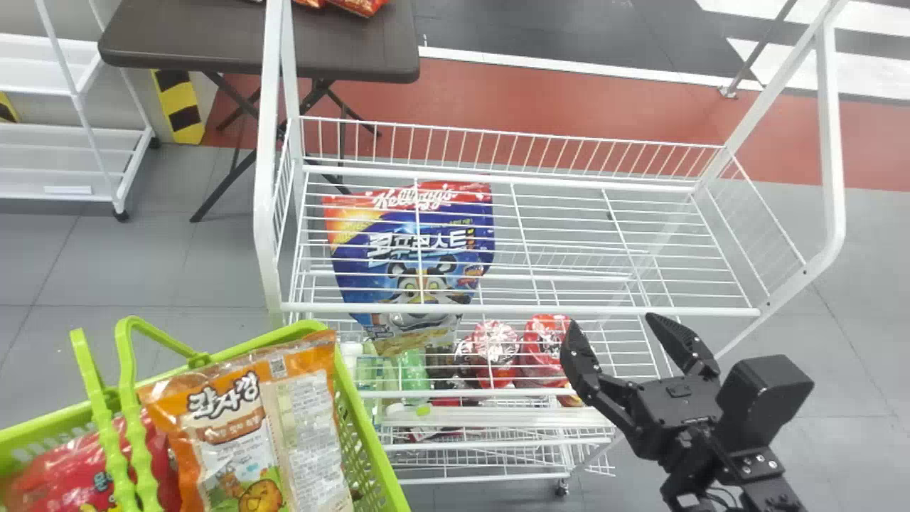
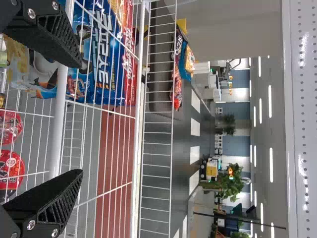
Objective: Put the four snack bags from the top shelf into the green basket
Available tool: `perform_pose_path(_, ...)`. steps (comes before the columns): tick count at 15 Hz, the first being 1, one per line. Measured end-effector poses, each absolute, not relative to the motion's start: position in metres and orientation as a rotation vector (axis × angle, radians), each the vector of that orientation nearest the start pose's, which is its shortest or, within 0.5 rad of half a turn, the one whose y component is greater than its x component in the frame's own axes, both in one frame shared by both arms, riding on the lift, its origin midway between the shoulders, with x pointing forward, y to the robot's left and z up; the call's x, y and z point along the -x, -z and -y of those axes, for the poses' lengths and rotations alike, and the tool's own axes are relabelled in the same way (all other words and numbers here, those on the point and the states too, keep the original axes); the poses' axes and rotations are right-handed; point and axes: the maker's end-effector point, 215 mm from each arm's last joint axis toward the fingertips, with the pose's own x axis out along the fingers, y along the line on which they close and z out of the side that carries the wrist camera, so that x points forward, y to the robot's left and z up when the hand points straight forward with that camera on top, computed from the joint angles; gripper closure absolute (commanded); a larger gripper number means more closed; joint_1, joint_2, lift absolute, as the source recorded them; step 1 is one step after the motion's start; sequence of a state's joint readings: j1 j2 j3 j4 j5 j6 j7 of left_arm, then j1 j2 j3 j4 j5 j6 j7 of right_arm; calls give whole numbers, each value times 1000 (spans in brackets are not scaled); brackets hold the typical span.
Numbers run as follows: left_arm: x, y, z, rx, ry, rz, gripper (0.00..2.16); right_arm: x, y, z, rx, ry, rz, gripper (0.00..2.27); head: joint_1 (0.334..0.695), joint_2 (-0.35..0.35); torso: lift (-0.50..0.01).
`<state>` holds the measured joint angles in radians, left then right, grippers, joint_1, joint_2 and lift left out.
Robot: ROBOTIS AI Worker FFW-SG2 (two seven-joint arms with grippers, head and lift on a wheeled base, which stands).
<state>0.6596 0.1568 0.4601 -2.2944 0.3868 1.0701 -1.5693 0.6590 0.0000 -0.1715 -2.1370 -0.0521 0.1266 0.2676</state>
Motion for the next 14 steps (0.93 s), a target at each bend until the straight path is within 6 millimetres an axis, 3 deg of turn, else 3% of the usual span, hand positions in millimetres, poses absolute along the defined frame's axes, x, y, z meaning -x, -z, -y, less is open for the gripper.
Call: perform_pose_path(14, -192, 330, -160, 806, 1219, -613, 2148, -386, 386, 258, 0, -128, -212, 70, 695, -203, -6)
